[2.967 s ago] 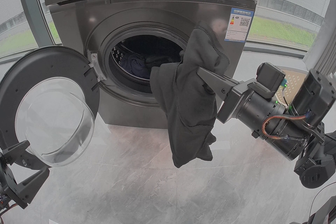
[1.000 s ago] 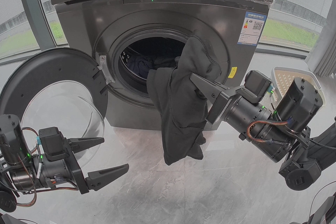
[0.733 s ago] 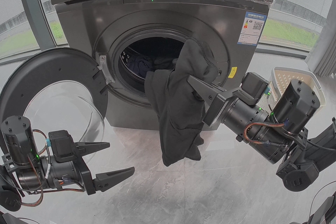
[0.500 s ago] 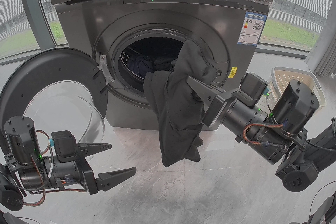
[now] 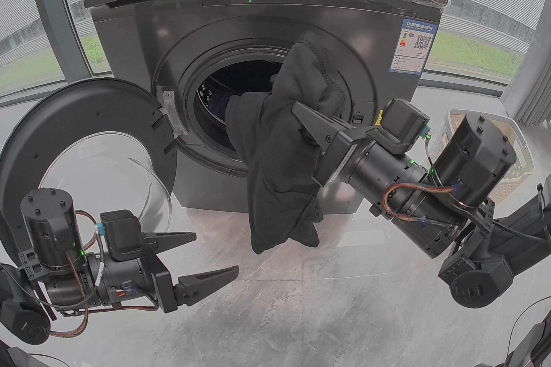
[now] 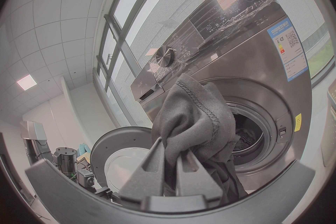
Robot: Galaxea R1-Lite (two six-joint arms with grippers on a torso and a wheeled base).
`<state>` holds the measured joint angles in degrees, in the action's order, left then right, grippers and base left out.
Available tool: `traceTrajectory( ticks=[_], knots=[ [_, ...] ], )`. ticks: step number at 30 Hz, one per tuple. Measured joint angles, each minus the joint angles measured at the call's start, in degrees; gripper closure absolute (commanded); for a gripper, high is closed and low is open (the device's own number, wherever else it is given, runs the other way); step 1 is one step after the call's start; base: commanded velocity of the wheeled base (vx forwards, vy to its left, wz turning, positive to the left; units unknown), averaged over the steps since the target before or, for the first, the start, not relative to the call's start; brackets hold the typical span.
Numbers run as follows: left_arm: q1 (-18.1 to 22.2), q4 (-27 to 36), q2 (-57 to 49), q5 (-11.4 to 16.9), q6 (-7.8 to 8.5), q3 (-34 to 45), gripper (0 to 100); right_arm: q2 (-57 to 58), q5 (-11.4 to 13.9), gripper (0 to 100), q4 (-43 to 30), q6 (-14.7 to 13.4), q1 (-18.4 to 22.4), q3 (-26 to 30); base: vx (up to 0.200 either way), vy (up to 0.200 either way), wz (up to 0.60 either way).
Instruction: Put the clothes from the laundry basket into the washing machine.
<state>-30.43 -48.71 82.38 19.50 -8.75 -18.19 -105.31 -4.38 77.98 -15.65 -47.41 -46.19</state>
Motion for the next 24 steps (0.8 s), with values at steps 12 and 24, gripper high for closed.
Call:
traceTrajectory(
  ticks=[12, 24],
  knots=[
    [-0.4, -0.6, 4.8, -1.4, 0.41, -0.7, 0, -1.3, -0.1, 100, -0.6, 0.8, -0.2, -2.5, 0.000, 0.000, 0.00],
    [-0.5, -6.1, 12.8, 0.3, 0.22, -2.1, 0, -3.5, -0.3, 100, -0.6, 0.8, -0.9, -5.6, 0.000, 0.000, 0.00]
  ],
)
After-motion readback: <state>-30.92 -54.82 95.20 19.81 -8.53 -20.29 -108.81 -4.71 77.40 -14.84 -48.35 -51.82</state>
